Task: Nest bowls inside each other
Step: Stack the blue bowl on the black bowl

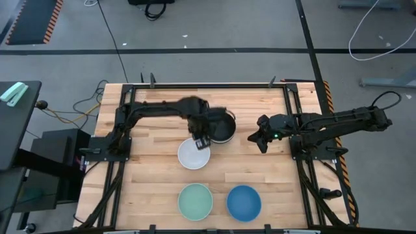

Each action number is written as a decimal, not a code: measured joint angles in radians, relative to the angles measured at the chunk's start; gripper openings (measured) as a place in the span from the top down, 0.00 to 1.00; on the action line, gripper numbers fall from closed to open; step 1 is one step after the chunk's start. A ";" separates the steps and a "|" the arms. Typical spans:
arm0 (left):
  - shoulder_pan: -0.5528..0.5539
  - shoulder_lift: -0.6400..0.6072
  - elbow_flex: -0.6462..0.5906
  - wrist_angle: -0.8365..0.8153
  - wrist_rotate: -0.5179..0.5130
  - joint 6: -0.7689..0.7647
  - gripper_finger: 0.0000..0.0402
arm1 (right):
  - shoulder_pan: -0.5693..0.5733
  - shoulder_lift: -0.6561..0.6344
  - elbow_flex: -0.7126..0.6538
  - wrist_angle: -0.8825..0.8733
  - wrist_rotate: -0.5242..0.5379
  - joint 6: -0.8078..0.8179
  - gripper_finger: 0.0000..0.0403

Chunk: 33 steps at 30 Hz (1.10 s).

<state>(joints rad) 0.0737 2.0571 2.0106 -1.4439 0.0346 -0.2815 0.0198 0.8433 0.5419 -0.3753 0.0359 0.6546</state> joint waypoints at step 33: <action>-0.007 0.000 -0.003 -0.091 -0.223 -0.078 0.86 | 0.449 0.000 0.000 -0.021 0.161 0.356 0.88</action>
<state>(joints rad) 0.0665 2.0571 2.0071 -1.5345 -0.1885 -0.3598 0.4692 0.8433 0.5422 -0.3968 0.1971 1.0105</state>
